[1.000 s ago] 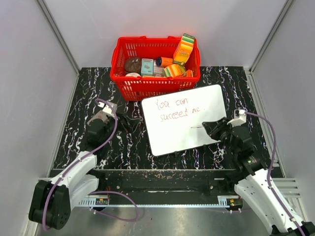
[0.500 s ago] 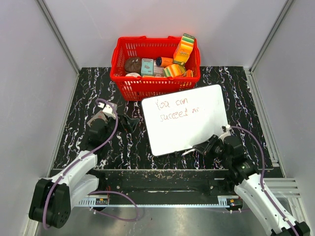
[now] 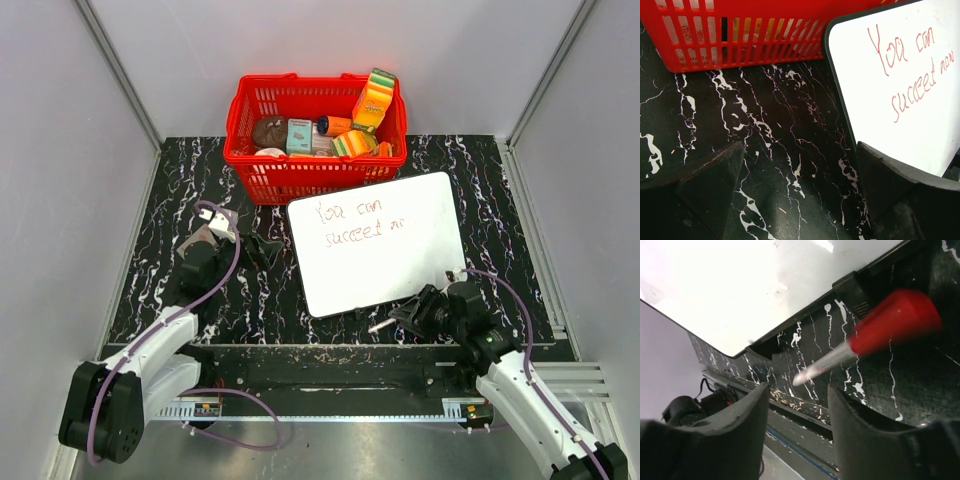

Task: Write a sentence on the whiteboard
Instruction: Place the whiteboard marker at the center of the board, then reset both arms

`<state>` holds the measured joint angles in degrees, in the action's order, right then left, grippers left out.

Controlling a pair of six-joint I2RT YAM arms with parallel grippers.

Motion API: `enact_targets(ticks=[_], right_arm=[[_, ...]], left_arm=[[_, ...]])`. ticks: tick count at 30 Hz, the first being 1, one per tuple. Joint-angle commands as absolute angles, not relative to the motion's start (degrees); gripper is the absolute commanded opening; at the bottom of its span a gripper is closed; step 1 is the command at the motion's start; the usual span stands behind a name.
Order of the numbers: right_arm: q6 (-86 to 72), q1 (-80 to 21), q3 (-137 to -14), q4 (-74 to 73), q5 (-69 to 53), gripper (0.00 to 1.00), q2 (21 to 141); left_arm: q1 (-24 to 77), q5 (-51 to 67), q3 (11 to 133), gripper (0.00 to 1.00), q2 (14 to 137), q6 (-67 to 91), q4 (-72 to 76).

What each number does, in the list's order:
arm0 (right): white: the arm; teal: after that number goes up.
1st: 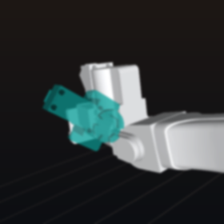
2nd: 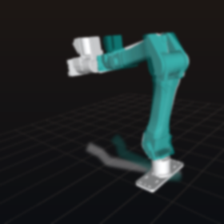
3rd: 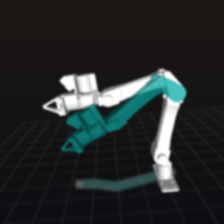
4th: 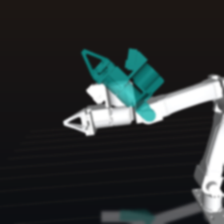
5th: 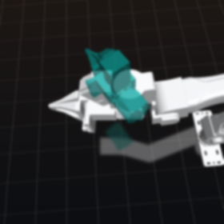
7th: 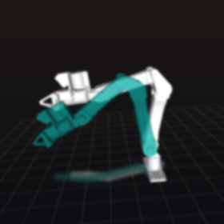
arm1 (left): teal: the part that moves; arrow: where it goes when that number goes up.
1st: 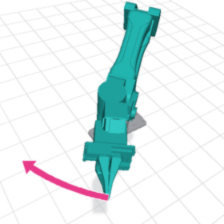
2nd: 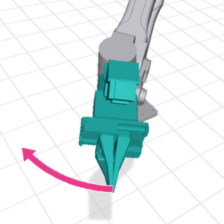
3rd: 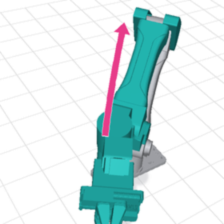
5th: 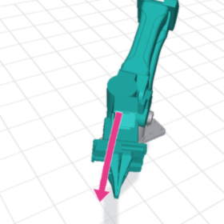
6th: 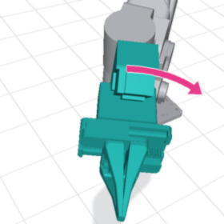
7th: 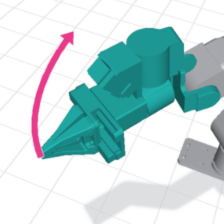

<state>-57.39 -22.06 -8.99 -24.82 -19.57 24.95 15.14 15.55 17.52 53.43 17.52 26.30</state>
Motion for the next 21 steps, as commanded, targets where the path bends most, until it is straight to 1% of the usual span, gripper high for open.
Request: enact_targets(ticks=[1,2,4,5,6,8,9,11,16,21], right_arm=[[-57.7,-21.9,-9.8,-24.5,-19.1,0.61,23.4],[-57.7,-21.9,-10.0,-24.6,-19.0,0.69,22.9],[-57.5,-21.9,-10.5,-25.0,-18.5,0.76,22.5],[-57.4,-21.9,-10.6,-24.9,-18.5,0.82,22.1],[-57.2,-21.9,-11.0,-25.0,-18.5,0.86,21.9],[-57.0,-21.9,-11.5,-25.1,-18.3,0.92,21.6],[-56.6,-21.9,-11.9,-25.1,-18.2,0.97,21.5],[-56.1,-21.9,-12.8,-25.2,-17.8,1.00,21.4],[-53.5,-21.9,-15.6,-25.1,-15.5,1.00,22.0],[-47.8,-21.9,-21.9,-25.9,-11.4,1.00,24.8]], left_arm=[[15.2,13.9,17.6,0.99,53.3,17.1,29.0],[15.2,13.8,17.6,0.99,53.3,17.1,29.0],[15.2,13.7,17.5,0.99,53.2,17.1,28.9],[15.2,13.6,17.4,0.99,53.0,17.1,28.9],[15.2,13.5,17.4,0.99,52.9,17.1,28.9],[15.2,13.3,17.3,0.99,52.7,17.1,28.9],[15.2,13.3,17.3,0.99,52.7,17.1,28.9],[15.2,13.2,17.3,0.99,52.7,17.1,28.9],[15.2,14.2,18.5,0.99,53.3,18.9,28.7],[15.2,13.0,20.7,0.99,54.6,21.9,25.4]])
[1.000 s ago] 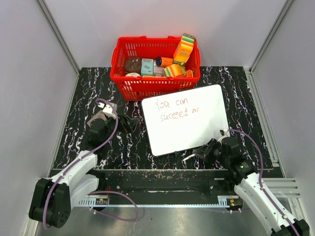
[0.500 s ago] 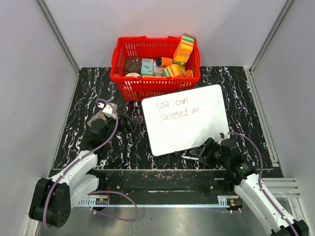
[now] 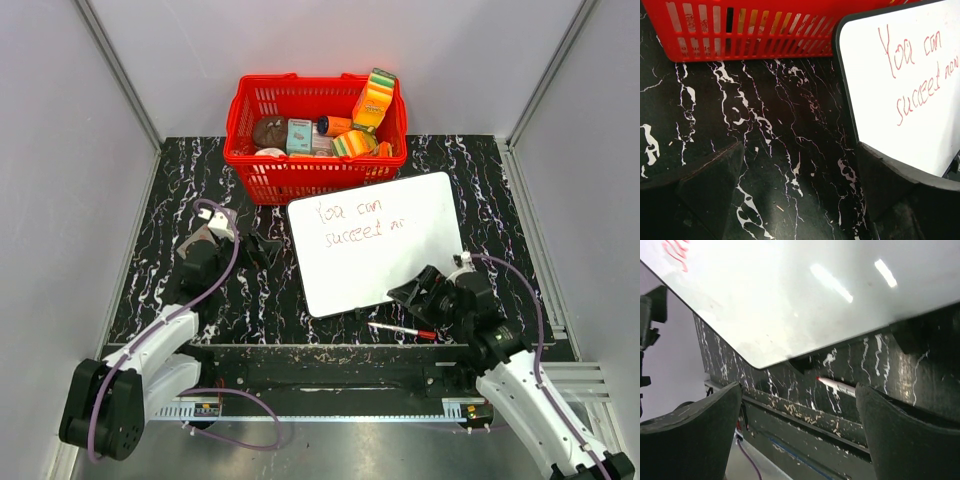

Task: Write a sentence on the whiteboard
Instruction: Reset both arms

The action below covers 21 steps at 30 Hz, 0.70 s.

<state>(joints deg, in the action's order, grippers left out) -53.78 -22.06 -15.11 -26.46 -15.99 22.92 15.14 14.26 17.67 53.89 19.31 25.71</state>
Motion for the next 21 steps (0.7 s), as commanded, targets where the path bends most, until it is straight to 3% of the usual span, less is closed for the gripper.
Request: enact_targets(ticks=[1,12,16,21], right_arm=[[-46.8,-21.9,-23.2,-26.3,-9.2,1.00,26.2],[-25.7,-21.9,-42.3,-27.6,16.4,1.00,32.8],[-21.5,-21.9,-41.1,-21.6,24.8,1.00,32.4],[-14.6,-21.9,-31.0,-7.1,27.2,1.00,28.1]], left_arm=[[15.2,13.0,20.7,0.99,54.6,22.1,25.3],[15.2,6.4,20.0,0.99,46.8,25.9,15.3],[15.2,2.8,20.7,0.99,40.3,26.0,9.2],[15.2,-2.8,21.5,0.99,31.0,26.6,5.1]])
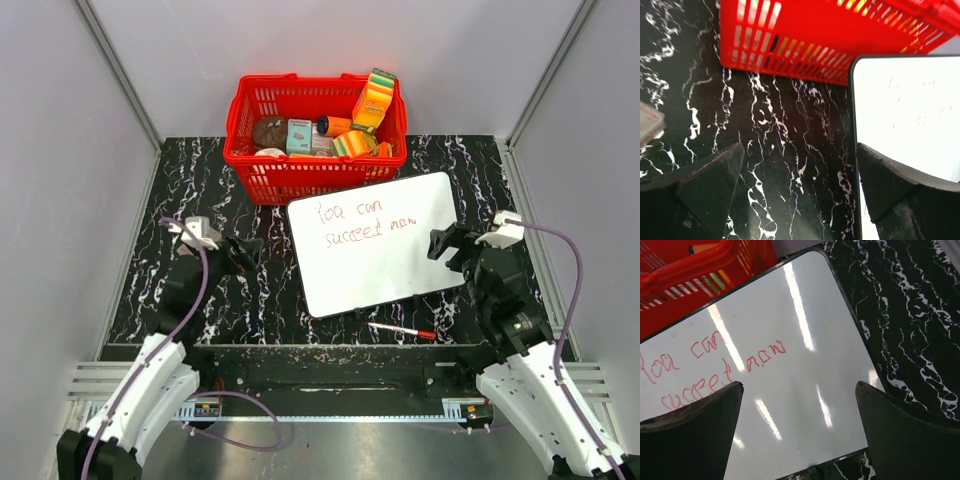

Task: Write a sentence on the whiteboard
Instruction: Reset both arms

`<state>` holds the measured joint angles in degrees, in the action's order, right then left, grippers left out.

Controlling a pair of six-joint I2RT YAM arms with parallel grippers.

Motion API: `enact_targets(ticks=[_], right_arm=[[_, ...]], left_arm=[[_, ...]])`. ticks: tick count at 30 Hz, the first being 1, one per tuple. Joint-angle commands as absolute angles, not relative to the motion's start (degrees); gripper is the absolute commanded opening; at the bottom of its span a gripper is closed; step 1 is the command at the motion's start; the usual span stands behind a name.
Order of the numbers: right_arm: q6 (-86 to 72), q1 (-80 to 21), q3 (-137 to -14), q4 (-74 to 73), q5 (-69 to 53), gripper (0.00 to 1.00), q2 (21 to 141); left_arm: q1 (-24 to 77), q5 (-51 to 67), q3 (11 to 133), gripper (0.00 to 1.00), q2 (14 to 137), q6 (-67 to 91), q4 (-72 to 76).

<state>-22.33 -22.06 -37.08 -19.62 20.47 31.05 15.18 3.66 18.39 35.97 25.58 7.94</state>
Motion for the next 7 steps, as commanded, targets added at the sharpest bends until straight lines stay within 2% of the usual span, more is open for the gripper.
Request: enact_targets(ticks=[1,4,7], right_arm=[[-13.9,-22.0,-29.3,-4.6,27.5,1.00,25.7],[-9.3,-21.9,-19.6,7.1,27.1,1.00,21.4],[3.0,-21.9,-14.4,16.3,22.4,1.00,20.9]], left_arm=[[15.2,-3.4,22.1,0.99,29.2,26.5,4.3],[15.2,-5.3,22.8,0.99,26.5,25.3,4.6],[15.2,-3.8,20.7,0.99,24.6,22.7,8.2]])
